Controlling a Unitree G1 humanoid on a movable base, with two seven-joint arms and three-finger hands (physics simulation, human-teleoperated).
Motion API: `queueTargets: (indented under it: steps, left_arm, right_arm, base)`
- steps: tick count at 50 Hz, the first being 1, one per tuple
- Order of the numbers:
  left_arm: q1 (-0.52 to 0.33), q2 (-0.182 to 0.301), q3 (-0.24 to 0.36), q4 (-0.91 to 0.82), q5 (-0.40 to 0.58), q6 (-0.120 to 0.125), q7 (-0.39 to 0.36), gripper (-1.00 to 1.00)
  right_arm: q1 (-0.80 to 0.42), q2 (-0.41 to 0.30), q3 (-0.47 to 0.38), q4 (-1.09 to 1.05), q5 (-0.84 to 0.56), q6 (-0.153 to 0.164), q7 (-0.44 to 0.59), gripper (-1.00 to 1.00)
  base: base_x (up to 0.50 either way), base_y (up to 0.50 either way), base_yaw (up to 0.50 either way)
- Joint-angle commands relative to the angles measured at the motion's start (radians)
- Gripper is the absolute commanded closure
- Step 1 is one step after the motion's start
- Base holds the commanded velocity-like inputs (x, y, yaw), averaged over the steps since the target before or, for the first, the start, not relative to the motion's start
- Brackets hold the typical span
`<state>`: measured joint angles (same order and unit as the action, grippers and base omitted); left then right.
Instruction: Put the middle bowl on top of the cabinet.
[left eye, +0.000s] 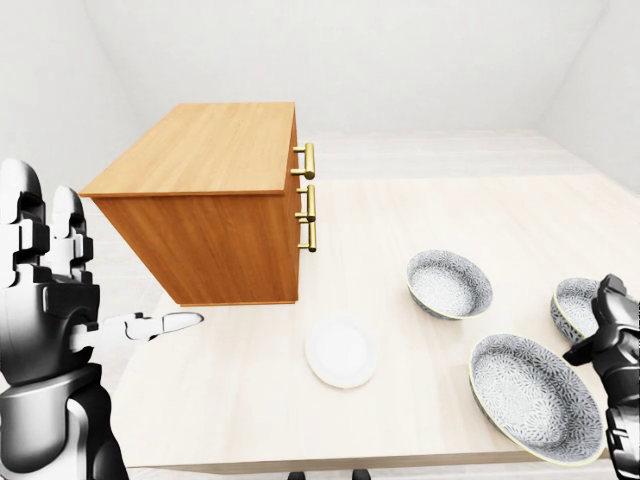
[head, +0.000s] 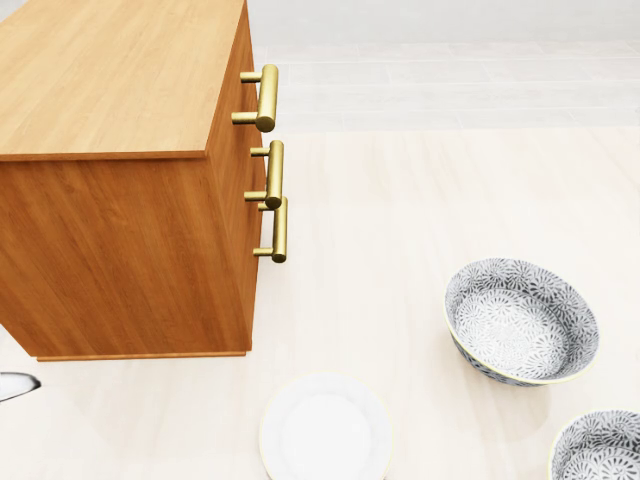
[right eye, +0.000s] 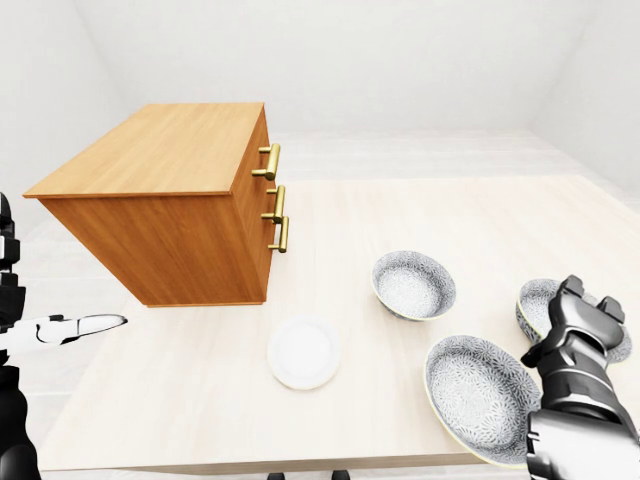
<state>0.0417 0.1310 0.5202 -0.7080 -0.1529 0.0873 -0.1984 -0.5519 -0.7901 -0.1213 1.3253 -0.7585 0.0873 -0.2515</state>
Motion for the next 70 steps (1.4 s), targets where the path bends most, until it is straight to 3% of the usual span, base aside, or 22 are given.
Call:
queueTargets:
  steps: [1,18,44,45,46,47,48,49,50,67,70]
  left_arm:
    - [0.002,-0.002,-0.002,-0.005,0.001,0.0,0.0,-1.0]
    - [0.0,-0.002,-0.009,0.009,0.003,0.0,0.003,-1.0]
    - [0.002,0.003,0.025,-0.035,-0.024,0.0,-0.002,-1.0]
    - [0.003,0.003,0.025,-0.035,-0.024,0.0,-0.002,-1.0]
    - [0.002,0.004,0.027,-0.035,-0.023,0.0,-0.002,-1.0]
    - [0.002,0.004,0.028,-0.035,-0.023,0.0,-0.002,-1.0]
    - [0.002,0.004,0.028,-0.035,-0.023,0.0,-0.002,-1.0]
    - [0.002,0.005,0.031,-0.036,-0.025,0.0,-0.002,-1.0]
    - [0.002,0.006,0.037,-0.039,-0.029,0.0,-0.002,-1.0]
    - [0.008,0.001,0.035,-0.02,-0.028,0.0,-0.006,-1.0]
    - [0.01,0.001,0.04,-0.024,-0.033,0.0,-0.007,-1.0]
  right_arm:
    - [0.012,0.015,-0.001,0.005,0.01,0.0,-0.005,-1.0]
    - [0.049,0.04,0.002,0.003,0.029,-0.001,-0.024,-1.0]
    - [0.068,0.065,0.004,0.016,0.044,-0.014,-0.033,-1.0]
    - [0.067,0.066,0.004,0.016,0.045,-0.013,-0.032,-0.77]
    - [0.068,0.067,0.005,0.016,0.044,-0.013,-0.032,0.02]
    - [0.068,0.067,0.006,0.016,0.044,-0.012,-0.031,0.41]
    - [0.067,0.066,0.005,0.015,0.044,-0.012,-0.031,0.59]
    - [0.067,0.066,0.005,0.016,0.044,-0.013,-0.032,0.59]
    - [0.066,0.064,0.005,0.016,0.045,-0.014,-0.028,1.0]
    - [0.062,0.052,0.005,0.008,0.046,-0.015,-0.019,1.0]
    - [0.056,0.049,0.0,0.0,0.056,-0.026,0.002,1.0]
  base:
    - [0.0,0.0,0.0]
    - [0.0,0.0,0.0]
    - [0.0,0.0,0.0]
    - [0.0,0.0,0.0]
    - [0.0,0.0,0.0]
    - [0.0,0.0,0.0]
    - [0.0,0.0,0.0]
    - [0.0,0.0,0.0]
    - [0.0,0.0,0.0]
    - [0.0,0.0,0.0]
    - [0.0,0.0,0.0]
